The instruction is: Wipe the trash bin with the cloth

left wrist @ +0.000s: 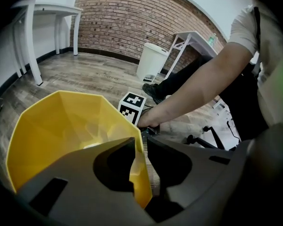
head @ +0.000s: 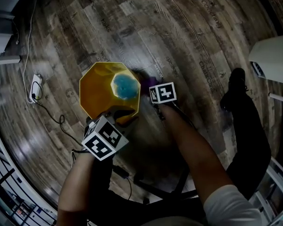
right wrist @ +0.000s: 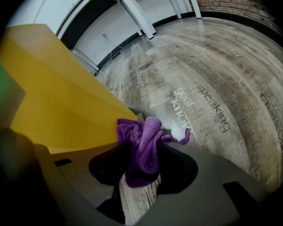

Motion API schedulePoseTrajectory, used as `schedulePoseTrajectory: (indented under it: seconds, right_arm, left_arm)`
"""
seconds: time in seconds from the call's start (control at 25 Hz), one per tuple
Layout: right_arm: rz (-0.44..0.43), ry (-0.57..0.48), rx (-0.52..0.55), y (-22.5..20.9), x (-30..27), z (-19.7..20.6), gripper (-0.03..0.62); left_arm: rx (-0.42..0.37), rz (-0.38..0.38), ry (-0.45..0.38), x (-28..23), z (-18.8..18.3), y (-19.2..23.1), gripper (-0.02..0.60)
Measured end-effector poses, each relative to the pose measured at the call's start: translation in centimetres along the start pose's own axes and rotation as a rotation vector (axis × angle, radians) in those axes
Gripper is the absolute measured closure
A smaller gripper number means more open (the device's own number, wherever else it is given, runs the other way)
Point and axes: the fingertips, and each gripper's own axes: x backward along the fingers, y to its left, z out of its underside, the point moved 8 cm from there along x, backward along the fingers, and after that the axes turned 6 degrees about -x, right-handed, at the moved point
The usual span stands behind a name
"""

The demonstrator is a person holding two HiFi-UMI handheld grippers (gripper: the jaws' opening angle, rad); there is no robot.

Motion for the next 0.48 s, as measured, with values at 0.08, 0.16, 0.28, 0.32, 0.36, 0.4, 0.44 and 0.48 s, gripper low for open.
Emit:
schedulePoseTrajectory:
  seconds: [0.08, 0.16, 0.28, 0.32, 0.36, 0.4, 0.44, 0.48]
  right_arm:
    - [0.001, -0.008, 0.011, 0.3, 1.3, -0.1, 0.432]
    - [-0.003, -0.013, 0.028, 0.6, 2.9, -0.6, 0.431]
    - [0.004, -0.029, 0.059, 0.9, 5.1, -1.0, 0.431]
    - [0.008, -0.033, 0.069, 1.0, 5.9, -1.1, 0.431]
    - [0.012, -0.037, 0.076, 1.1, 6.6, -1.2, 0.431]
    - [0.016, -0.041, 0.081, 1.3, 7.3, -1.2, 0.432]
    - [0.019, -0.045, 0.086, 1.5, 7.9, -1.1, 0.432]
    - [0.020, -0.048, 0.090, 1.8, 8.5, -0.9, 0.431]
  left_arm:
    - [-0.020, 0.009, -0.015, 0.5, -0.4, -0.1, 0.480]
    - [-0.046, 0.008, -0.023, 1.0, -0.9, -0.2, 0.452]
    - [-0.077, -0.001, -0.036, 1.9, -1.5, -0.2, 0.428]
    - [-0.088, -0.003, -0.044, 2.2, -1.7, -0.2, 0.428]
    - [-0.097, -0.005, -0.054, 2.5, -1.9, -0.2, 0.428]
    - [-0.105, -0.010, -0.064, 2.9, -2.1, -0.2, 0.428]
    - [-0.109, -0.018, -0.074, 3.4, -2.3, -0.3, 0.428]
    - [-0.111, -0.030, -0.085, 3.9, -2.5, -0.4, 0.428]
